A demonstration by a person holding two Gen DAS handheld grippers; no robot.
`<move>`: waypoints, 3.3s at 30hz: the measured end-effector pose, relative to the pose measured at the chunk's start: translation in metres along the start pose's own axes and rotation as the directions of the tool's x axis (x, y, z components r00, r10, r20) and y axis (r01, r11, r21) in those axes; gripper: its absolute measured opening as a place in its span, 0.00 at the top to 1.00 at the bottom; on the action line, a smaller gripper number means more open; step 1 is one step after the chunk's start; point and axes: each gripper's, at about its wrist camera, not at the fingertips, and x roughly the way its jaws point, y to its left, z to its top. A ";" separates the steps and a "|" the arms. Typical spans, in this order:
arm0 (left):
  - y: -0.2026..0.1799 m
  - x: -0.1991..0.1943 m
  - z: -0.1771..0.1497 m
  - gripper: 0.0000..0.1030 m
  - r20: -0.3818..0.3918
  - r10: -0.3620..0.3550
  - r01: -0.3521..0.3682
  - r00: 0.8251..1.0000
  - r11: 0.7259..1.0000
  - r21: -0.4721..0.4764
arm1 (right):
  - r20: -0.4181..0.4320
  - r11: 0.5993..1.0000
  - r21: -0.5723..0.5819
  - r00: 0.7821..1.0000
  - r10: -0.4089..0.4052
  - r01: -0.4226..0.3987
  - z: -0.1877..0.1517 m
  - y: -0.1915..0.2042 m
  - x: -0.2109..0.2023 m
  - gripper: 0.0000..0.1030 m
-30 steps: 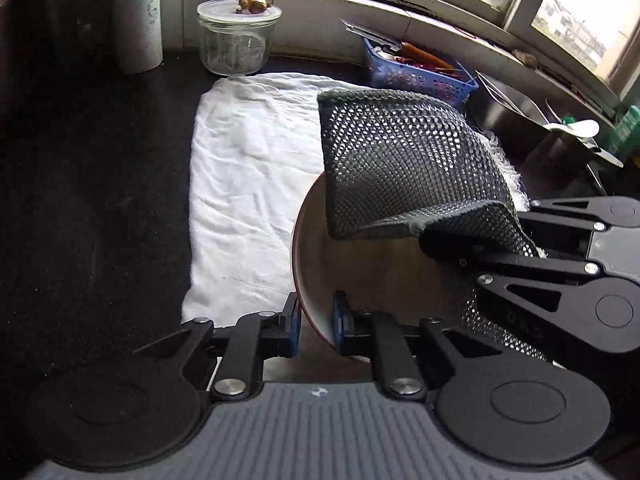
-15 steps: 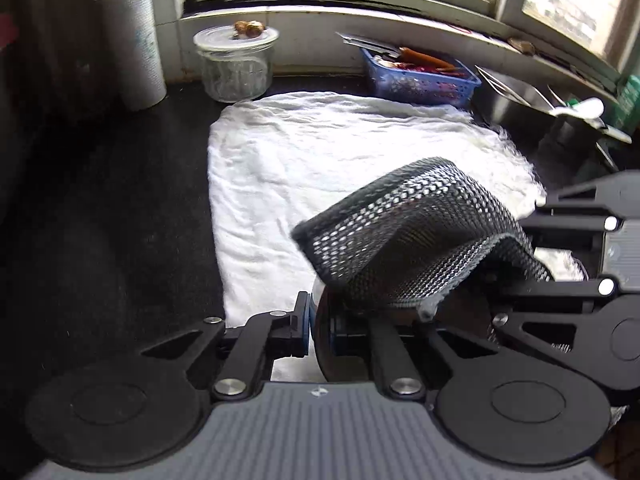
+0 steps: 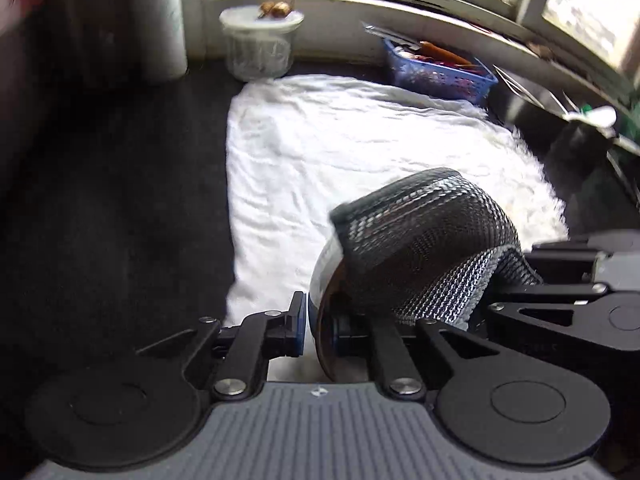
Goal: Clean bowl
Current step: 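Rotate the bowl with the left gripper while the right gripper wipes its outer wall, then rub the mesh cloth around the bowl's outer wall with the right gripper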
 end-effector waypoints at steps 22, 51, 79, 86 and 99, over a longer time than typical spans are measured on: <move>0.039 0.008 -0.013 0.90 0.019 -0.128 0.123 0.992 0.896 -0.427 | 0.003 0.999 -0.031 1.000 -0.016 0.016 -0.004 0.005 0.003 0.85; 0.000 -0.003 0.009 0.89 0.019 -0.036 0.034 0.999 0.997 0.074 | 0.030 0.855 -0.513 0.997 -0.075 0.079 0.028 0.020 -0.009 0.87; -0.015 -0.007 0.029 0.89 0.131 -0.149 0.146 0.980 0.989 0.037 | 0.071 0.928 -0.348 0.991 -0.115 0.133 0.032 0.011 -0.014 0.88; -0.013 -0.001 0.004 0.90 0.043 -0.103 0.097 0.994 0.989 0.113 | 0.055 0.833 -0.532 0.987 -0.148 0.154 0.011 0.026 -0.006 0.86; 0.009 0.000 -0.005 0.91 0.026 -0.135 0.137 0.991 0.965 -0.226 | -0.019 0.951 0.306 0.999 0.040 -0.032 -0.003 -0.028 0.007 0.84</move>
